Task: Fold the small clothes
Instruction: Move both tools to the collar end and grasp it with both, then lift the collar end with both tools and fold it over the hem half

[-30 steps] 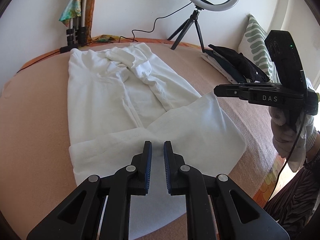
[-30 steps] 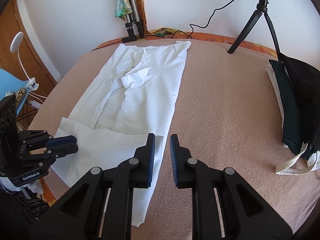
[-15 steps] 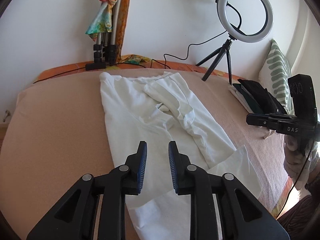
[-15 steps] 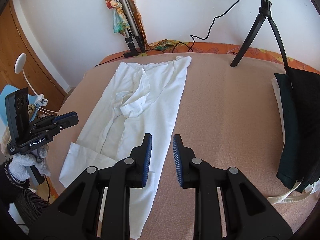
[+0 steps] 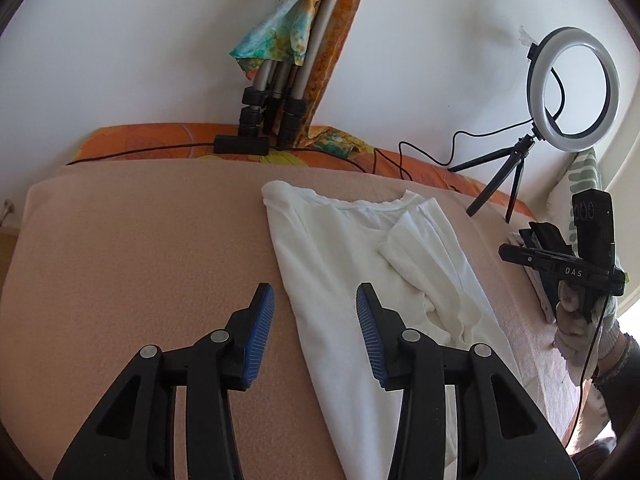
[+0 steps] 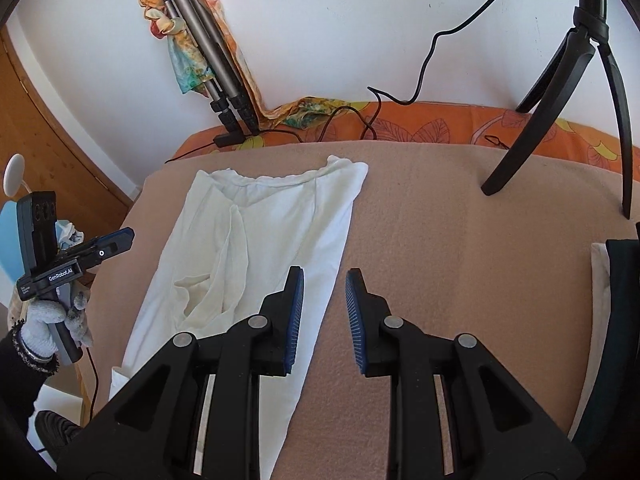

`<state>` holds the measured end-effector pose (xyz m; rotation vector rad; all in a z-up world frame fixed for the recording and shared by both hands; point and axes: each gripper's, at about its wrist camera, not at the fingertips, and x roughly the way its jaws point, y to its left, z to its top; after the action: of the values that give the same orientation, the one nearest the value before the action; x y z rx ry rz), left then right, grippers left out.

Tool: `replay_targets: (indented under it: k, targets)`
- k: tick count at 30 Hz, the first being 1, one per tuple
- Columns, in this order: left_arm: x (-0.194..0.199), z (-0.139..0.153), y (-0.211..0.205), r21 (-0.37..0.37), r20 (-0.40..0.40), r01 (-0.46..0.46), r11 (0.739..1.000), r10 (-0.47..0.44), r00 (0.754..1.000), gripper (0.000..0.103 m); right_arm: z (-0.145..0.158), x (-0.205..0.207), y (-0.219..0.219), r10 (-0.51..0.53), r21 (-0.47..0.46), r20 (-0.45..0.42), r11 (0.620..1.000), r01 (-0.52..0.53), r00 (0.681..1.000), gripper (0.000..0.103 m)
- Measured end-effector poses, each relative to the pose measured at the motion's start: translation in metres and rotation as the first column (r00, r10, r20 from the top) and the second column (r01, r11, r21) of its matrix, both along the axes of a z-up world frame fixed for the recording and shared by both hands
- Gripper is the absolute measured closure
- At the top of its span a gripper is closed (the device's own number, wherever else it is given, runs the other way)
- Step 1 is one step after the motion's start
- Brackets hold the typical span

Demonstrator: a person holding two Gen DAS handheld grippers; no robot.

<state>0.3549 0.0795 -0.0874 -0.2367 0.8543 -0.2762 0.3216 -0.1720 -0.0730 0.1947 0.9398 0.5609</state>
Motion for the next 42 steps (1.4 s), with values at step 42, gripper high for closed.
replay_targets:
  k: [42]
  targets:
    - [0.101,-0.027,0.008,-0.178,0.017,-0.019,0.984,0.022,1.000,0.099,-0.021,0.098,0.040,0.054,0.042,0.021,0.998,-0.055,0.998,0.097]
